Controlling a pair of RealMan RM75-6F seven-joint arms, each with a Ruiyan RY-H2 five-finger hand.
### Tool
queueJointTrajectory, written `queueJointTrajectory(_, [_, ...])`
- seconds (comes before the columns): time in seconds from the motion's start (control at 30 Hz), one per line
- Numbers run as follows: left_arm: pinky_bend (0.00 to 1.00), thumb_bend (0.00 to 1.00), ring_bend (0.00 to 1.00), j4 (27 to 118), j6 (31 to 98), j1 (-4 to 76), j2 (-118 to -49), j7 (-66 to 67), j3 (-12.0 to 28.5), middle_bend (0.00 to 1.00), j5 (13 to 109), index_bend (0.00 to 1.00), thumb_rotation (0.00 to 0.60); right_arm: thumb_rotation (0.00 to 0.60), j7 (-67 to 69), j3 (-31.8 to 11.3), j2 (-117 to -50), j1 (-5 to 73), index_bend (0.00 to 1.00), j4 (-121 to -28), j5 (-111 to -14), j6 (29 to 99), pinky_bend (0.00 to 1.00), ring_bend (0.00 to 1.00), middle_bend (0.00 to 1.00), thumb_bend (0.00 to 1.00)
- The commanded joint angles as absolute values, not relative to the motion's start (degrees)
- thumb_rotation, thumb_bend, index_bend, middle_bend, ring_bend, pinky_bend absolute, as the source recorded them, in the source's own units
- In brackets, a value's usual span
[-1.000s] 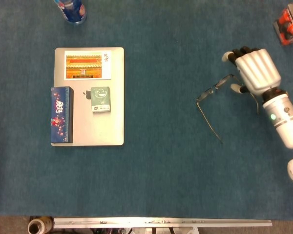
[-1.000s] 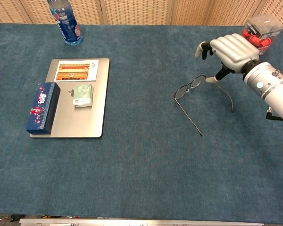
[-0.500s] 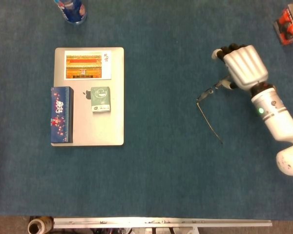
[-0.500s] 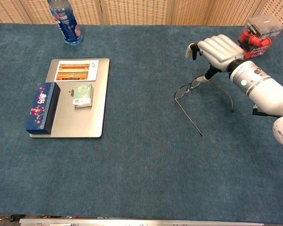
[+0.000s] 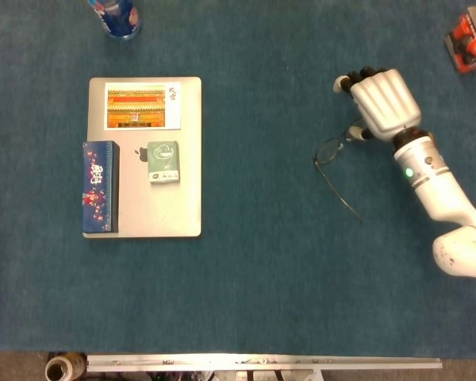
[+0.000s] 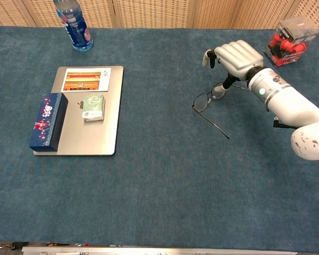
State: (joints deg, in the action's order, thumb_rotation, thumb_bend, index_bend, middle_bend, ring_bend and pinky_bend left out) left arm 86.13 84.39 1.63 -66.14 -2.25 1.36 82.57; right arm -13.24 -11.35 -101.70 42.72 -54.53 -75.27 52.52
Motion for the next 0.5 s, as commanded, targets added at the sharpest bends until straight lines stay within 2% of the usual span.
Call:
queueJointTrajectory(0.03, [0.44,0.00,0.34,86.0,84.3,1.6,-66.2,-2.4,1.3,0.45,82.6,0.47,0.600,0.600,-12.6,-11.7,-102.6,43.4,0.37,-53.2,-75.1,52.2,0.52,0.36,0.42,0.05])
queueJointTrajectory(0.5, [0.44,0.00,0.34,85.7,84.2,1.3,-66.4,-2.7,1.2,0.45,82.4,0.47,0.600,0.600,-8.1,-14.0,-105.6,46.9,0.37,-47.7,-75.0,52.3,0.52,0.36,0.42,0.05])
